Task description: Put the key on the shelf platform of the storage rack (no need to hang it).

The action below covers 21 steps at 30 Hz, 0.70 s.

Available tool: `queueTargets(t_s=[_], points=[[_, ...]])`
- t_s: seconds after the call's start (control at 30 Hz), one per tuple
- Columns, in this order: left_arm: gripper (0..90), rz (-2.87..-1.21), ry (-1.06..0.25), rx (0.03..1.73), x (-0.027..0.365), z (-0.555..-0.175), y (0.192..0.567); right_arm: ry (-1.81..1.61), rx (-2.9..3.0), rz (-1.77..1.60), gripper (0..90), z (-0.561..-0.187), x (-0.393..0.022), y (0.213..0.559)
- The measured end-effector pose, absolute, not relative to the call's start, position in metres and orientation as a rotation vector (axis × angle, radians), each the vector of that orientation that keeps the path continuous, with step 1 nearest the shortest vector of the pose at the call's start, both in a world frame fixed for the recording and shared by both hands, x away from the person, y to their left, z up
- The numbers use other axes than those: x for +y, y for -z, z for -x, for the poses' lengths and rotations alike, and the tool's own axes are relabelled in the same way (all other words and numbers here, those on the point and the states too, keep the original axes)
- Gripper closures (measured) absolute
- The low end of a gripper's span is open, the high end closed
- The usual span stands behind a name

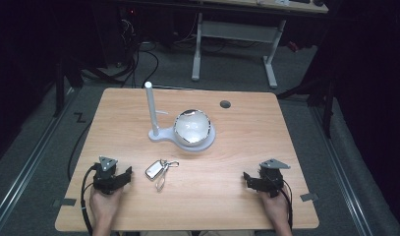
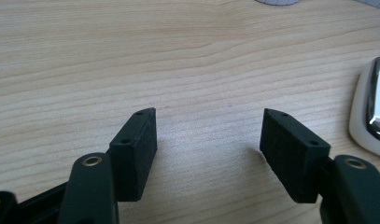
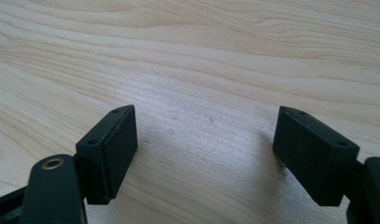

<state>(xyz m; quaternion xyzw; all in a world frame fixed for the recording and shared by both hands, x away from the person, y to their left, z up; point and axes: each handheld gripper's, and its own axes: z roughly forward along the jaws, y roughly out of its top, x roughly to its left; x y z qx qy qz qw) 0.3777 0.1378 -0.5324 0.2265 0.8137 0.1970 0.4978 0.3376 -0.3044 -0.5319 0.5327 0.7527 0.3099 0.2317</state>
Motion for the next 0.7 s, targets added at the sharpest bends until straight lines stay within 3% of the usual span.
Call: queueTargets(t_s=[0.7], points=[[38.0, -0.69, -0.355, 1.898, 0.111, -0.354, 0.51, -0.852, 2.069, -1.464, 22.3, -0.338, -0.304, 0.532]])
